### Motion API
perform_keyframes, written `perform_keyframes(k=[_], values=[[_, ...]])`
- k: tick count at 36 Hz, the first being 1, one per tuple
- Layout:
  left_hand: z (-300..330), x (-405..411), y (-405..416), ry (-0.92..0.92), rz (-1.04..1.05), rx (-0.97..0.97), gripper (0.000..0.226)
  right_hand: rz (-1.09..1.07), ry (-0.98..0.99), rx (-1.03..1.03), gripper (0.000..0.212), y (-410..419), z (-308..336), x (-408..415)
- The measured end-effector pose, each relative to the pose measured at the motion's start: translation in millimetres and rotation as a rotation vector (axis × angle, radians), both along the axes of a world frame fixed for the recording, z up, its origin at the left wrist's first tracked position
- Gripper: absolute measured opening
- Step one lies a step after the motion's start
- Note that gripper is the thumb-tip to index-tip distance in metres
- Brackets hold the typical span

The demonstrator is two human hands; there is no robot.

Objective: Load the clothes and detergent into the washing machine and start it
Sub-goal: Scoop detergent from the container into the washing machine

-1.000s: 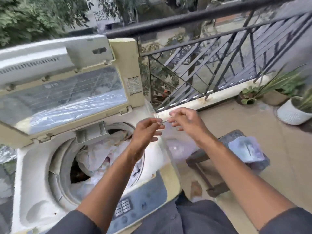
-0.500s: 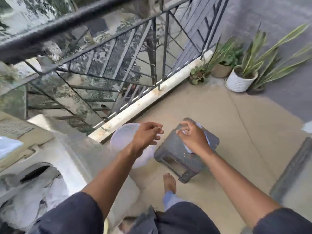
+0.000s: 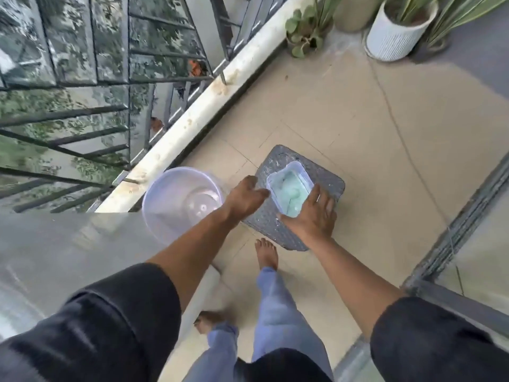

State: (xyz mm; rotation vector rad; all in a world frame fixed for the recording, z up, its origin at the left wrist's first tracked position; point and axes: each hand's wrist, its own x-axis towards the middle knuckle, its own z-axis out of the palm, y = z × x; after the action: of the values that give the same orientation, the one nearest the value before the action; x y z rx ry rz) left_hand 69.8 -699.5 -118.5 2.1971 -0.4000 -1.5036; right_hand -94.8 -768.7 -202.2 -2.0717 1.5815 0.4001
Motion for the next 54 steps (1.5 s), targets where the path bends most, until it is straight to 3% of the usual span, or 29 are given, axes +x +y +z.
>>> perform_keyframes(k=[11, 15, 19, 24, 28, 31, 35, 38, 44, 52, 53, 54], values=[[-66, 4, -61, -0.035, -0.195, 0.094, 0.064, -0.091, -0.097, 0.084, 0.139, -6, -31, 1], [-70, 2, -65, -0.018, -0.167, 0.088, 0.061, -0.124, -0.142, 0.088, 0.134, -9, -27, 0], [-64, 1, -54, -0.005, -0.124, 0.071, 0.082, -0.106, -0.157, 0.069, 0.13, -8, -16, 0], [-45, 6, -29, -0.063, 0.002, -0.023, 0.074, -0.082, -0.207, 0.003, 0.12, 1, 8, 7], [-22, 16, 2, -0.092, 0.137, -0.098, 0.06, -0.022, -0.267, -0.042, 0.117, 17, 38, 21], [13, 25, 33, -0.104, 0.225, -0.147, 0.024, 0.051, -0.294, -0.034, 0.117, 30, 64, 33], [59, 37, 79, -0.166, 0.291, -0.252, 0.037, 0.182, -0.335, -0.057, 0.117, 51, 102, 52], [88, 47, 115, -0.211, 0.382, -0.309, 0.012, 0.279, -0.384, -0.059, 0.12, 68, 132, 71], [141, 62, 203, -0.32, 0.643, -0.44, 0.026, 0.506, -0.54, -0.105, 0.12, 113, 203, 111], [215, 58, 336, -0.318, 0.969, -0.735, 0.012, 0.751, -0.765, -0.017, 0.118, 206, 293, 152], [222, 56, 354, -0.3, 1.009, -0.753, 0.015, 0.782, -0.785, 0.007, 0.116, 220, 303, 154], [228, 53, 373, -0.264, 1.037, -0.761, 0.035, 0.815, -0.804, 0.028, 0.115, 234, 311, 156]])
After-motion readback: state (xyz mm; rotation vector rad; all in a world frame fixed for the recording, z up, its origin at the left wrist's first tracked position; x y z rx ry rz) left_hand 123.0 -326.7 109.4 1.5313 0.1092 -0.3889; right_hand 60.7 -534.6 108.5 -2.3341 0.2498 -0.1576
